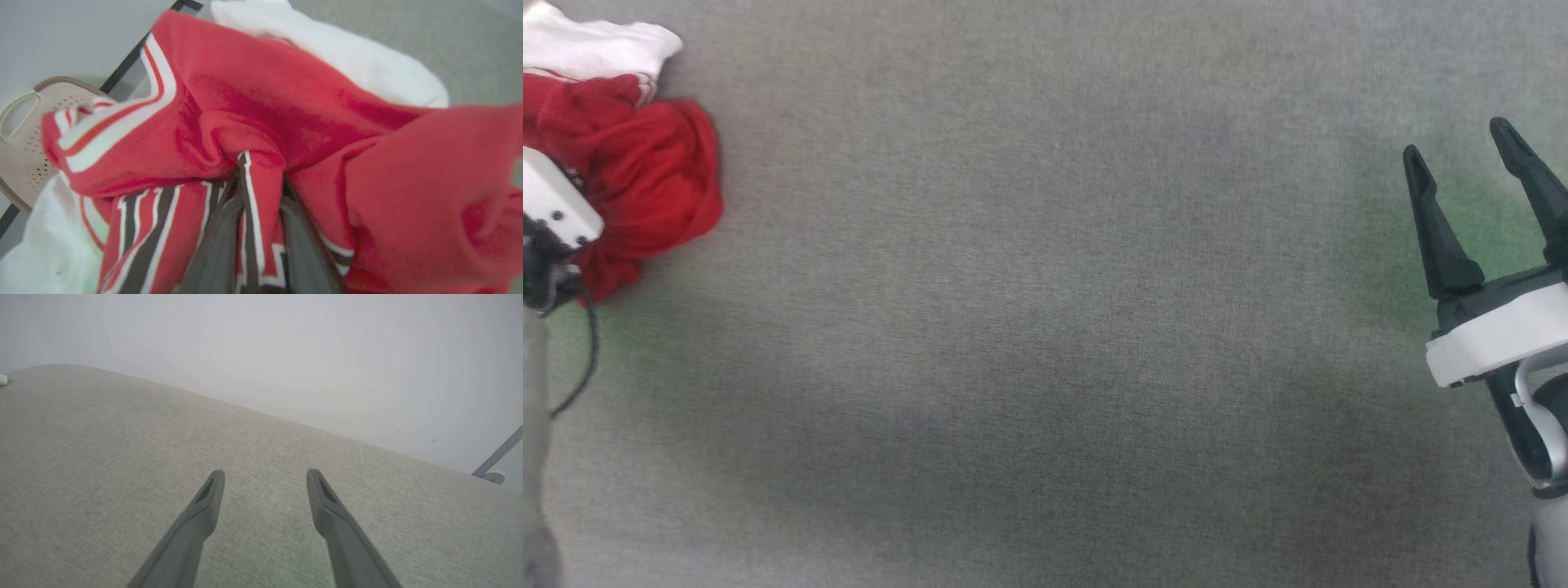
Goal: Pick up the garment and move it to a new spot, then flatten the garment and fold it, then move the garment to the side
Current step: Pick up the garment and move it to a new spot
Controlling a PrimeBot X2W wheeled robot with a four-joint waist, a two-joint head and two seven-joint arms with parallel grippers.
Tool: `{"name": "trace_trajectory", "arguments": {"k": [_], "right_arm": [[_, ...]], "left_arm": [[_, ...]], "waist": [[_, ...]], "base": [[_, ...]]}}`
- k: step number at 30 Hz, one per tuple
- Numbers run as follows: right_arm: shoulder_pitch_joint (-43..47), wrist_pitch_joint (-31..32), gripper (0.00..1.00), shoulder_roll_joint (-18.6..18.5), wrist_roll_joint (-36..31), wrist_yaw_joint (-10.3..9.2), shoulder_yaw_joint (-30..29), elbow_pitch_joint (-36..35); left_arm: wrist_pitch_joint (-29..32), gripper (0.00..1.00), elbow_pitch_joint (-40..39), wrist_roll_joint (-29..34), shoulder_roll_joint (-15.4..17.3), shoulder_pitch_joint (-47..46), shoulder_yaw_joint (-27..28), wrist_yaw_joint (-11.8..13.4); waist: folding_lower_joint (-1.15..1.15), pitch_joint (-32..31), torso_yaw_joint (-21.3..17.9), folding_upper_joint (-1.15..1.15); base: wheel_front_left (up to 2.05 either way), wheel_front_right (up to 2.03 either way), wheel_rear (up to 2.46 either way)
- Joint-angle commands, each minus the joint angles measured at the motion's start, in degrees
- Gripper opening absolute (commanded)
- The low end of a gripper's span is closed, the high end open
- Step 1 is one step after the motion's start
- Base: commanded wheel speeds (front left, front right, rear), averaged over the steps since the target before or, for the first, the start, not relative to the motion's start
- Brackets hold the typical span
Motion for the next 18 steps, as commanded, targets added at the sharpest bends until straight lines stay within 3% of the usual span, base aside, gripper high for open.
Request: {"name": "trace_trajectory", "arguments": {"k": [1, 10, 18], "right_arm": [[0.41, -0.61, 1.0, 0.54, -0.11, 0.0, -0.2, 0.51], [1.93, -3.08, 1.0, 2.95, 0.27, 0.0, -0.51, 4.49], [3.42, -5.33, 1.0, 5.27, 0.09, 0.0, -1.66, 7.01]], "left_arm": [[-1.54, 0.0, -0.48, 0.78, 1.38, -0.47, -0.28, -0.48], [-9.48, 0.0, -4.23, 3.73, 5.94, -4.48, -3.86, -3.46], [-9.4, 0.0, -9.71, 5.86, 8.34, -8.56, -8.03, -4.63]], "waist": [[0.0, -1.71, 0.49, 0.0], [0.0, -8.58, 1.23, 0.0], [0.0, -14.22, 1.51, 0.0]], "base": [[0.0, 0.0, 0.0], [0.0, 0.0, 0.0], [0.0, 0.0, 0.0]]}}
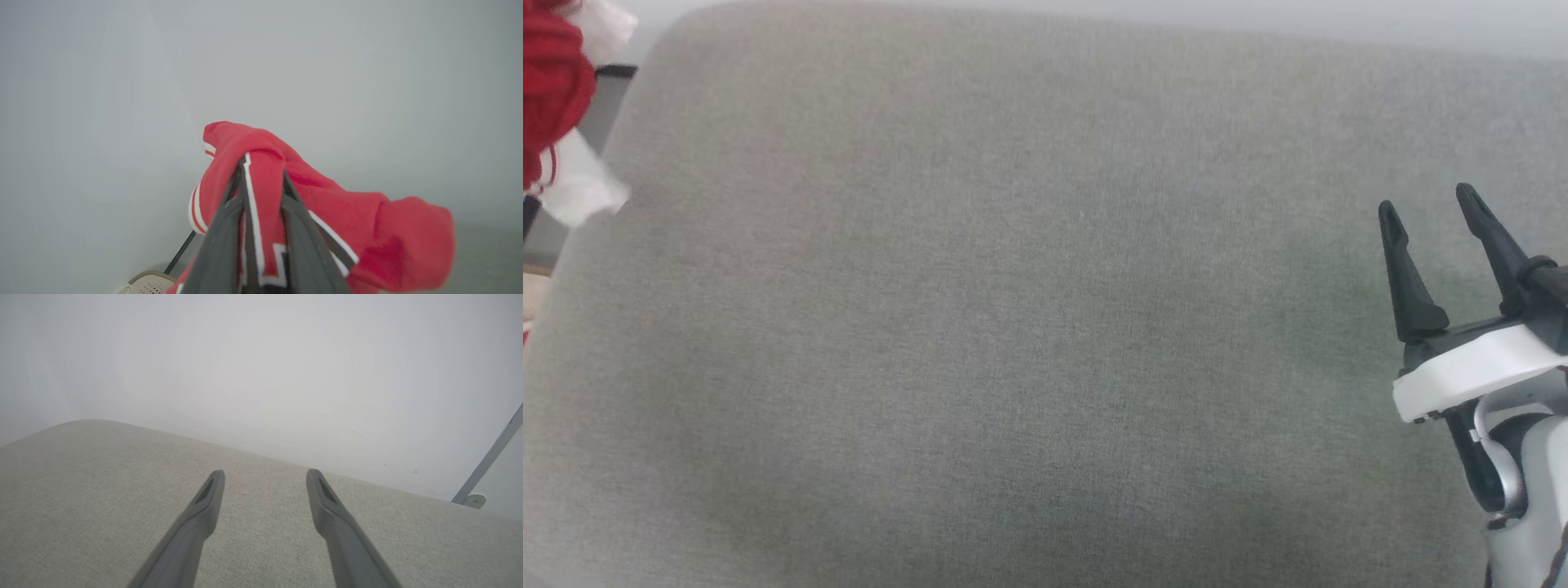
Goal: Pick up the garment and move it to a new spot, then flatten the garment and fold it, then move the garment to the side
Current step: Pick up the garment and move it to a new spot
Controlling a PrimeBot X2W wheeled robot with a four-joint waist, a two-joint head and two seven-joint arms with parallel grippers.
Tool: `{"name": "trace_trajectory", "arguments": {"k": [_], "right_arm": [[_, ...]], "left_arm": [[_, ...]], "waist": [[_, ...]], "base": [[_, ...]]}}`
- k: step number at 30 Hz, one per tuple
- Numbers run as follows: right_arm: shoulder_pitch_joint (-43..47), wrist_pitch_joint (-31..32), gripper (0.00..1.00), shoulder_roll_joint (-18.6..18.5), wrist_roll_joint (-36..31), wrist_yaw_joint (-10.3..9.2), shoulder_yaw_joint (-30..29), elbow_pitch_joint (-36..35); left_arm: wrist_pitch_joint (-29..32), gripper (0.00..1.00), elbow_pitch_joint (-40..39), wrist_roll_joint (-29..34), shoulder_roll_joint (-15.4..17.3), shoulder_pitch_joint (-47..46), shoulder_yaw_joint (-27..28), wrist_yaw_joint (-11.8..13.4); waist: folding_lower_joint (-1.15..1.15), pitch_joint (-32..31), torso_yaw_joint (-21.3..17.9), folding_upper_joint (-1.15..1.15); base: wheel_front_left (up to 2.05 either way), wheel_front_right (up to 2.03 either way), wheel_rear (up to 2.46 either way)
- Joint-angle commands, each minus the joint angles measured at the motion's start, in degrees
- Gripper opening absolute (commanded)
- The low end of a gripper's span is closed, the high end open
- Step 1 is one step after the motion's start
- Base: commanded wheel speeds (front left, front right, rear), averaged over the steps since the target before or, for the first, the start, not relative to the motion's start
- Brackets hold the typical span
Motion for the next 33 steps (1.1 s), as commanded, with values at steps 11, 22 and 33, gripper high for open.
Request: {"name": "trace_trajectory", "arguments": {"k": [11, 22, 33], "right_arm": [[0.63, -2.36, 1.0, 2.49, -0.11, 0.0, -0.45, 2.27], [0.52, -3.64, 1.0, 2.9, -0.83, 0.0, -3.97, 2.85], [0.51, -5.2, 1.0, 4.73, -2.17, 0.0, -8.68, 3.86]], "left_arm": [[10.26, 0.0, -14.24, -0.91, -0.4, 0.37, -4.79, -0.59], [25.56, 0.0, -38.09, -2.85, -2.22, 8.83, -6.58, 3.77], [39.64, 0.0, -63.47, -4.17, -6.77, 19.1, -11.46, 10.31]], "waist": [[0.0, -6.23, -2.4, 0.0], [0.0, -7.27, -9.05, 0.0], [0.0, -6.59, -17.71, 0.0]], "base": [[0.0, 0.0, 0.0], [0.0, 0.0, 0.0], [0.0, 0.0, 0.0]]}}
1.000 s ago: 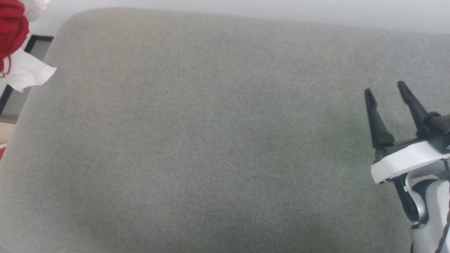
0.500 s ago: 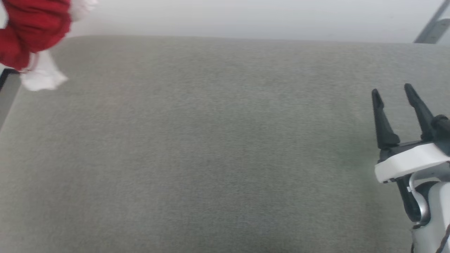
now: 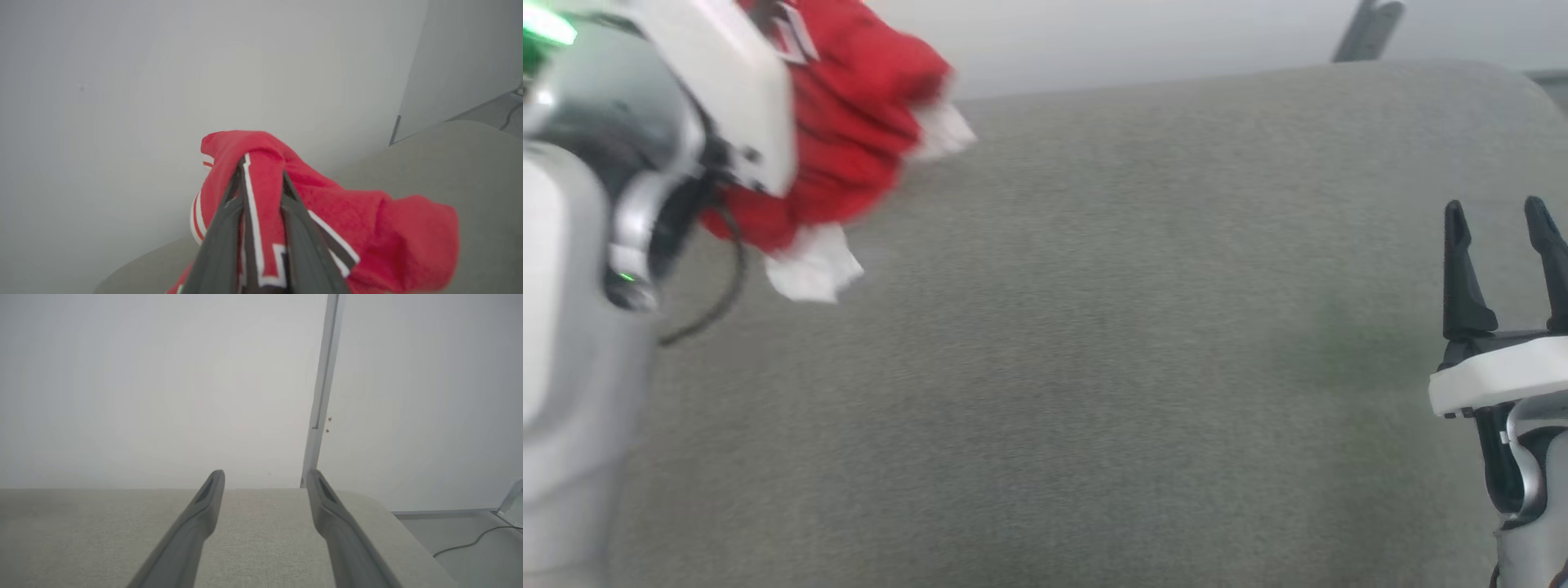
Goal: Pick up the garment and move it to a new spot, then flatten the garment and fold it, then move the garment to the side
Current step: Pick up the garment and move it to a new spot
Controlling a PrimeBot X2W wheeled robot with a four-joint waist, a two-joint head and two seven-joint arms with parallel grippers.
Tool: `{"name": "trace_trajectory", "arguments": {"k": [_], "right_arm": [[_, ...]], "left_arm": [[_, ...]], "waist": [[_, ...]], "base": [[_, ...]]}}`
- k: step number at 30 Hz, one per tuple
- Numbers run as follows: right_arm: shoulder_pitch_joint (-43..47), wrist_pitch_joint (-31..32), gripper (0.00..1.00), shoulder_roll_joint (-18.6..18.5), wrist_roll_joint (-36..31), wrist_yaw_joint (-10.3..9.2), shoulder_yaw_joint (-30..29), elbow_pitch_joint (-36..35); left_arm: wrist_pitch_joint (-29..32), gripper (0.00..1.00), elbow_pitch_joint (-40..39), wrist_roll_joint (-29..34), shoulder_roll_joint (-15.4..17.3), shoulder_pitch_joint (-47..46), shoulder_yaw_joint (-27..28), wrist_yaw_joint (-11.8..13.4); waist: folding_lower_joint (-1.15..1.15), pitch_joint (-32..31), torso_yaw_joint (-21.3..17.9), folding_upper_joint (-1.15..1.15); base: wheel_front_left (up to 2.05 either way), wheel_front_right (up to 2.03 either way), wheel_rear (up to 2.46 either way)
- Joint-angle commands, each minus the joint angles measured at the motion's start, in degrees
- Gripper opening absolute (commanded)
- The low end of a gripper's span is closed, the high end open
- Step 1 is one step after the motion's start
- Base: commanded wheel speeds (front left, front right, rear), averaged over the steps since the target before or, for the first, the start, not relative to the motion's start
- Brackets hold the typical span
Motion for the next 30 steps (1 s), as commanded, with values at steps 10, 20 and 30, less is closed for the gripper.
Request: {"name": "trace_trajectory", "arguments": {"k": [10, 20, 30], "right_arm": [[0.38, -3.11, 1.0, 2.88, -0.56, 0.0, -1.63, 3.68], [-0.59, -5.25, 1.0, 4.52, -0.05, 0.0, -0.02, 7.59], [-1.88, -6.2, 1.0, 4.67, -0.12, 0.0, 1.46, 10.11]], "left_arm": [[7.34, 0.0, -5.44, -1.75, -5.12, 10.69, -7.51, 3.37], [4.94, 0.0, 4.56, -2.37, -8.82, 20.89, -13.17, 3.92], [-0.8, 0.0, 21.39, -2.62, -12.2, 22.29, -15.56, 2.06]], "waist": [[0.0, 2.83, -8.39, 0.0], [0.0, 4.76, -11.63, 0.0], [0.0, 5.17, -11.91, 0.0]], "base": [[0.0, 0.0, 0.0], [0.0, 0.0, 0.0], [0.0, 0.0, 0.0]]}}
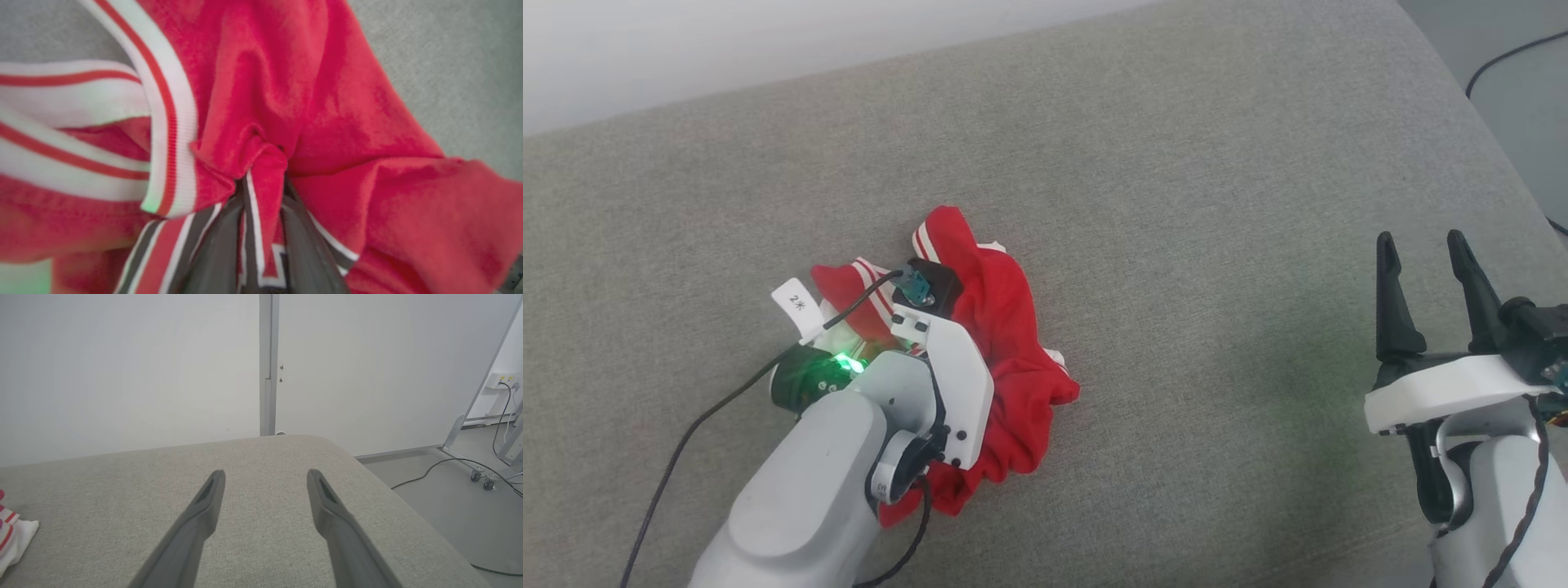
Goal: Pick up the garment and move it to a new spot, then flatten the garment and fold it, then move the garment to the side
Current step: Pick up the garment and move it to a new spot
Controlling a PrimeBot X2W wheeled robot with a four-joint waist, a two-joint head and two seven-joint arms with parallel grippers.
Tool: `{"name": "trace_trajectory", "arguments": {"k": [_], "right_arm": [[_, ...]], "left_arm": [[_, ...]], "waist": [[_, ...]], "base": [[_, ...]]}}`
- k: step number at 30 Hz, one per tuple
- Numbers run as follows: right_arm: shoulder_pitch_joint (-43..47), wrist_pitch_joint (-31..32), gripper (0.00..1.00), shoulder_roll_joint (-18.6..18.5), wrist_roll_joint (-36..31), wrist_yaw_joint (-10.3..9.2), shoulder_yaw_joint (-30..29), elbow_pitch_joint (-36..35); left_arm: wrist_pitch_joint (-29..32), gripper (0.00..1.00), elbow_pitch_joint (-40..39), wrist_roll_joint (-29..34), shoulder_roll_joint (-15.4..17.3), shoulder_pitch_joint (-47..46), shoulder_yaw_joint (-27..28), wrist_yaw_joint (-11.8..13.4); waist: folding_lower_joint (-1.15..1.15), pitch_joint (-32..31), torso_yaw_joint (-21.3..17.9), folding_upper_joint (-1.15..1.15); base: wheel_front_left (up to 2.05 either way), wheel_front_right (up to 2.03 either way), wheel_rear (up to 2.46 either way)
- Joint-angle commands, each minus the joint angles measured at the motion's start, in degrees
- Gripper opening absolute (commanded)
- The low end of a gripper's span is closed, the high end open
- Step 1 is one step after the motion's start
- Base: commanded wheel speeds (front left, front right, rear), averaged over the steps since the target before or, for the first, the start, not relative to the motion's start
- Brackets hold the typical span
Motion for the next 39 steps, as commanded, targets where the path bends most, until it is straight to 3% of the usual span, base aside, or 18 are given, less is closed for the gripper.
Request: {"name": "trace_trajectory", "arguments": {"k": [1, 2, 3, 4, 6, 12, 20, 30, 39], "right_arm": [[-0.6, -0.38, 1.0, -0.07, 0.19, 0.0, 0.18, 0.43], [-0.79, -0.43, 1.0, -0.16, 0.14, 0.0, 0.24, 0.46], [-0.86, -0.5, 1.0, -0.26, 0.14, 0.0, 0.22, 0.55], [-0.87, -0.57, 1.0, -0.32, 0.13, 0.0, 0.29, 0.62], [-0.71, -0.66, 1.0, -0.58, 0.19, 0.0, 0.2, 0.85], [0.21, -0.41, 1.0, -1.39, -0.34, 0.0, -0.21, 0.99], [2.39, 1.01, 1.0, -2.43, -0.62, 0.0, -0.43, 0.09], [6.15, 2.58, 1.0, -3.09, -0.85, 0.0, -1.37, -1.69], [9.23, 3.87, 1.0, -3.21, -1.09, 0.0, -3.32, -3.43]], "left_arm": [[0.14, 0.0, 2.95, -0.3, -0.14, 1.15, -0.81, -0.48], [-0.49, 0.08, 3.96, -0.28, -0.42, 0.9, -0.96, -0.8], [-1.08, 0.35, 4.79, -0.28, -0.69, 0.38, -1.05, -1.08], [-1.46, 0.47, 5.5, -0.52, -0.95, -0.07, -0.95, -1.39], [-2.55, 1.0, 6.12, -0.58, -1.23, -1.2, -0.95, -2.23], [-6.29, 1.0, 4.84, -1.77, -1.23, -3.66, 0.56, -3.8], [-13.47, 1.0, -1.67, -2.81, 1.54, -1.85, 3.68, -5.35], [-27.06, 1.0, -8.87, -3.91, 6.55, 6.06, 10.58, -4.82], [-35.96, 1.0, -10.41, -6.18, 10.07, 14.92, 16.71, -4.13]], "waist": [[0.0, -0.08, 0.15, 0.0], [0.0, -0.16, 0.28, 0.0], [0.0, -0.29, 0.49, 0.0], [0.0, -0.44, 0.71, 0.0], [0.0, -0.83, 1.36, 0.0], [0.0, -3.2, 3.88, 0.0], [0.0, -7.95, 8.33, 0.0], [0.0, -13.34, 13.85, 0.0], [0.0, -15.65, 17.37, 0.0]], "base": [[0.0, 0.0, 0.0], [0.0, 0.0, 0.0], [0.0, 0.0, 0.0], [0.0, 0.0, 0.0], [0.0, 0.0, 0.0], [0.0, 0.0, 0.0], [0.0, 0.0, 0.0], [0.0, 0.0, 0.0], [0.0, 0.0, 0.0]]}}
